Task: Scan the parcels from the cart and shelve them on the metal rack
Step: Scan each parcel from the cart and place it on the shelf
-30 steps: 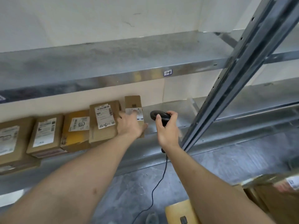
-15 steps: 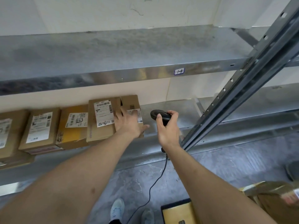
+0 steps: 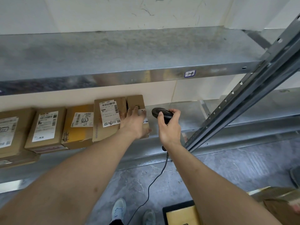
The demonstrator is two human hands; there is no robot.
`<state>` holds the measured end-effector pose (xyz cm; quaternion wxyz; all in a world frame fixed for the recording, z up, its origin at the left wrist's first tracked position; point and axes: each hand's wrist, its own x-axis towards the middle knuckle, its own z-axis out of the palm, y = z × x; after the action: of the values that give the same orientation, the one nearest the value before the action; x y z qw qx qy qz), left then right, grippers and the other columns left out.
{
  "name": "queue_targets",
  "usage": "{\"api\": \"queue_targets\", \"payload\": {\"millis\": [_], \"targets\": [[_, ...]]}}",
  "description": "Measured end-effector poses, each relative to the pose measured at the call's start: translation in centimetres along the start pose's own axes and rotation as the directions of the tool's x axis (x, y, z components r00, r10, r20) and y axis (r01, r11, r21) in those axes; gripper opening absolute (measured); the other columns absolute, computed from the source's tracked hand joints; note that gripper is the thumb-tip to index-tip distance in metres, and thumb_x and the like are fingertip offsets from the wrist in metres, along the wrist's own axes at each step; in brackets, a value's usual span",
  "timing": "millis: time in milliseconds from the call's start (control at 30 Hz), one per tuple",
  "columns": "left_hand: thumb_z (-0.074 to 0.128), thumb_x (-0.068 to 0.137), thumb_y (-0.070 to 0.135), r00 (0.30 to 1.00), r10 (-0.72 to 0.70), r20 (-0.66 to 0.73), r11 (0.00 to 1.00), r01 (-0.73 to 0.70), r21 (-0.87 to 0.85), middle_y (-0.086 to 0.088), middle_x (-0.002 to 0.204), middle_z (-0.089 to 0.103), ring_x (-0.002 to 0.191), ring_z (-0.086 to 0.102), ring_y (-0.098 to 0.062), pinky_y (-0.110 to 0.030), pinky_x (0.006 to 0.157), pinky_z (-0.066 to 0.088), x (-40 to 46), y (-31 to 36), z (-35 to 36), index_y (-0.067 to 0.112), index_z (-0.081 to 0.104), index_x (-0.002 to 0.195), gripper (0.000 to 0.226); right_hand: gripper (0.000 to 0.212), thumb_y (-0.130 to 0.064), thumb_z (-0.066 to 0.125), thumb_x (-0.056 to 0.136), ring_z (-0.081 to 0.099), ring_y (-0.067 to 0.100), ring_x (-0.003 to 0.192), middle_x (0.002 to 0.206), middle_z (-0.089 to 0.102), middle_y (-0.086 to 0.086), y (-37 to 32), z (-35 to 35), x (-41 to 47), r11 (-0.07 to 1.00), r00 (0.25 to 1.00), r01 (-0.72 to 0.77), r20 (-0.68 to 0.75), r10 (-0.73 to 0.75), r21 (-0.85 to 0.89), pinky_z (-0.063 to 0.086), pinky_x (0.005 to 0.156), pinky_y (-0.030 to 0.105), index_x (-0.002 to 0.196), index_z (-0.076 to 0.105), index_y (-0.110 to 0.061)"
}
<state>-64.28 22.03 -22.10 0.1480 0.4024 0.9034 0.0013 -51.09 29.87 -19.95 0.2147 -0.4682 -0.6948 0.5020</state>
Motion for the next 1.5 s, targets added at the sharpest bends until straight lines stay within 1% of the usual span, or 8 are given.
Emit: {"api": "queue_targets", "payload": {"millis": [200, 367, 633, 867, 1033, 1233, 1333, 1500], "targets": [[0.062, 0.094, 0.058, 1.0, 0.001, -0.025, 0.999, -0.002, -0.042, -0.015, 0.144, 0.049, 0.14, 0.045, -0.038, -0.053, 0.115, 0.039, -0.9, 0.3, -2.6, 0.015, 0.043, 0.149, 0.072, 0.033, -0.045, 0.054, 0.105, 0.064, 0.019, 0.096, 0.099, 0.061, -0.014, -0.7, -0.3, -1.0, 0.999, 1.0, 0.002, -0.021, -0.001, 0.043, 0.048, 0.085, 0.035, 0.13, 0.039, -0.03], [0.058, 0.099, 0.045, 0.997, 0.052, -0.06, 0.997, -0.056, -0.052, -0.012, 0.137, 0.053, 0.131, 0.052, -0.037, -0.048, 0.105, 0.045, -2.4, 0.0, -4.8, 0.013, 0.057, 0.134, 0.048, 0.03, -0.044, 0.052, 0.106, 0.063, 0.024, 0.1, 0.108, 0.064, -0.001, -2.7, -0.1, -2.7, 0.991, 0.996, -0.024, -0.086, 0.036, 0.133, 0.043, 0.085, 0.033, 0.128, 0.038, -0.028], [0.053, 0.101, 0.048, 0.966, 0.244, -0.085, 0.969, -0.246, -0.004, -0.012, 0.138, 0.057, 0.127, 0.056, -0.04, -0.048, 0.102, 0.05, -4.4, -1.7, -6.6, 0.015, 0.055, 0.141, 0.052, 0.029, -0.049, 0.049, 0.106, 0.062, 0.026, 0.1, 0.116, 0.065, 0.004, -5.5, 0.8, -7.8, 0.988, 0.964, -0.02, -0.258, 0.059, 0.154, 0.047, 0.085, 0.039, 0.126, 0.037, -0.031], [0.044, 0.102, 0.054, 0.851, 0.521, -0.068, 0.852, -0.513, 0.104, -0.009, 0.141, 0.057, 0.13, 0.051, -0.037, -0.051, 0.108, 0.044, -8.9, -2.6, -7.0, 0.019, 0.058, 0.138, 0.053, 0.034, -0.046, 0.051, 0.106, 0.06, 0.024, 0.095, 0.11, 0.062, 0.0, -6.2, 1.0, -15.3, 0.991, 0.857, -0.019, -0.508, 0.083, 0.131, 0.041, 0.079, 0.033, 0.131, 0.039, -0.027], [0.038, 0.103, 0.058, 0.747, 0.665, -0.02, 0.739, -0.654, 0.162, -0.008, 0.14, 0.058, 0.131, 0.051, -0.036, -0.051, 0.109, 0.042, -13.1, -2.4, -6.8, 0.021, 0.057, 0.14, 0.055, 0.032, -0.052, 0.049, 0.104, 0.066, 0.026, 0.092, 0.109, 0.066, 0.001, -5.3, 0.0, -21.3, 0.991, 0.769, -0.051, -0.628, 0.116, 0.12, 0.053, 0.079, 0.043, 0.127, 0.036, -0.032], [0.042, 0.102, 0.056, 0.629, 0.777, 0.022, 0.615, -0.766, 0.189, -0.009, 0.139, 0.058, 0.13, 0.053, -0.038, -0.051, 0.11, 0.041, -18.8, 0.8, -5.6, 0.022, 0.058, 0.139, 0.052, 0.034, -0.051, 0.05, 0.105, 0.064, 0.025, 0.094, 0.096, 0.058, -0.015, -3.1, -2.7, -28.1, 0.985, 0.648, -0.119, -0.743, 0.17, 0.122, 0.05, 0.082, 0.042, 0.129, 0.039, -0.03], [0.044, 0.101, 0.059, 0.57, 0.82, 0.052, 0.552, -0.811, 0.192, -0.007, 0.141, 0.057, 0.131, 0.053, -0.036, -0.051, 0.109, 0.043, -21.1, 3.0, -4.1, 0.023, 0.055, 0.144, 0.058, 0.029, -0.056, 0.049, 0.101, 0.066, 0.027, 0.092, 0.101, 0.062, -0.007, -1.3, -4.3, -30.9, 0.974, 0.595, -0.154, -0.772, 0.224, 0.164, 0.056, 0.084, 0.051, 0.121, 0.034, -0.04], [0.045, 0.1, 0.057, 0.508, 0.85, 0.138, 0.476, -0.854, 0.212, -0.006, 0.143, 0.053, 0.131, 0.052, -0.035, -0.051, 0.108, 0.044, -24.8, 7.7, -0.9, 0.02, 0.053, 0.145, 0.058, 0.03, -0.046, 0.051, 0.106, 0.06, 0.024, 0.093, 0.1, 0.06, -0.01, 2.4, -8.3, -35.7, 0.965, 0.534, -0.168, -0.804, 0.261, 0.202, 0.042, 0.078, 0.035, 0.128, 0.039, -0.031]]}}
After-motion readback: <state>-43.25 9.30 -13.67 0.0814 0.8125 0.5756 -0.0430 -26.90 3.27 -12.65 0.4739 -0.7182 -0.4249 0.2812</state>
